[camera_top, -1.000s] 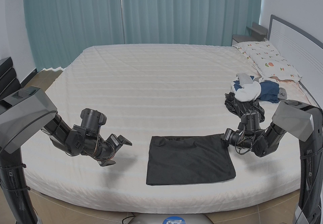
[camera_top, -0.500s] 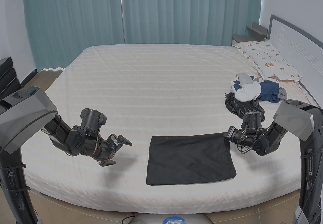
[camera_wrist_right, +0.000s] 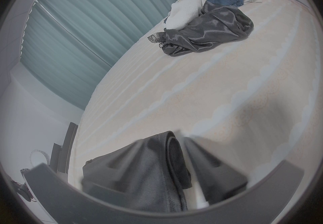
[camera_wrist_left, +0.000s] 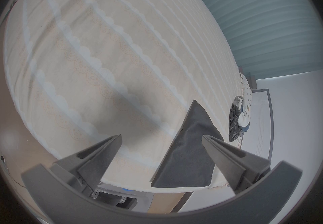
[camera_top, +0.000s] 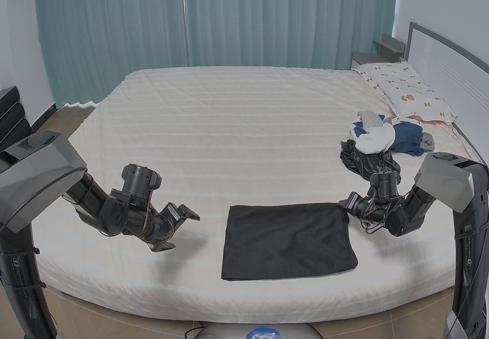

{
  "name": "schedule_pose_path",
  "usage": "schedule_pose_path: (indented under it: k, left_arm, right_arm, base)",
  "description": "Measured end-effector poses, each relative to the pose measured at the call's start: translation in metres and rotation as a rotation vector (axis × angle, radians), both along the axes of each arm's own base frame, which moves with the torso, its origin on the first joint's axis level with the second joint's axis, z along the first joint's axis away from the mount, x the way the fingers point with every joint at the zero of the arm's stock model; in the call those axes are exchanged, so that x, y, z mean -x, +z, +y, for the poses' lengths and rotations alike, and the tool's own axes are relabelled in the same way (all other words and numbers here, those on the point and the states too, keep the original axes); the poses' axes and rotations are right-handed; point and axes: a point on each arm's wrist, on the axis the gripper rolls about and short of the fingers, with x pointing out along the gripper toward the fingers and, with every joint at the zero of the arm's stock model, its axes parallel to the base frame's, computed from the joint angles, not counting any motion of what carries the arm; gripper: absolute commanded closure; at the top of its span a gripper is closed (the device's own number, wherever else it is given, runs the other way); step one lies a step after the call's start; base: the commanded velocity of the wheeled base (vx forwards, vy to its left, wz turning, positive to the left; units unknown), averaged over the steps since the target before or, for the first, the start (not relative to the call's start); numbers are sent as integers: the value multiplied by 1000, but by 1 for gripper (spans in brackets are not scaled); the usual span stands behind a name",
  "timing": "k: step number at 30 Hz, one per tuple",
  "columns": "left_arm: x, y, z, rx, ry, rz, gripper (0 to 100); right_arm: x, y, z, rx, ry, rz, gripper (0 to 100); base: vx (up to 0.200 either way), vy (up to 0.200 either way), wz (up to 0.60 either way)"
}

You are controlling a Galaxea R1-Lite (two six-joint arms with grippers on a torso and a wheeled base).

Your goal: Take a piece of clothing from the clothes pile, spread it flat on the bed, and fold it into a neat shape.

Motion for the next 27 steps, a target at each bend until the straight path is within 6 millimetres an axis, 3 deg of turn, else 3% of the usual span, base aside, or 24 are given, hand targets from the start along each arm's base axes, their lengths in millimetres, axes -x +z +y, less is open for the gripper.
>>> schedule_pose_path:
  k: [10,21,27]
  left_arm:
    - [0,0,0,-1,0,0,0]
    - [0,0,0,-5,4,-1,0]
    - [0,0,-2,-21,11,-5,0]
  right_arm:
    - [16,7,-4,-1,1,18,0]
    - [96,9,6,14,141,148,0]
    - [130,11,15,39,231,147,0]
  base:
    - [0,0,0]
    - [0,0,0]
    - [0,0,0]
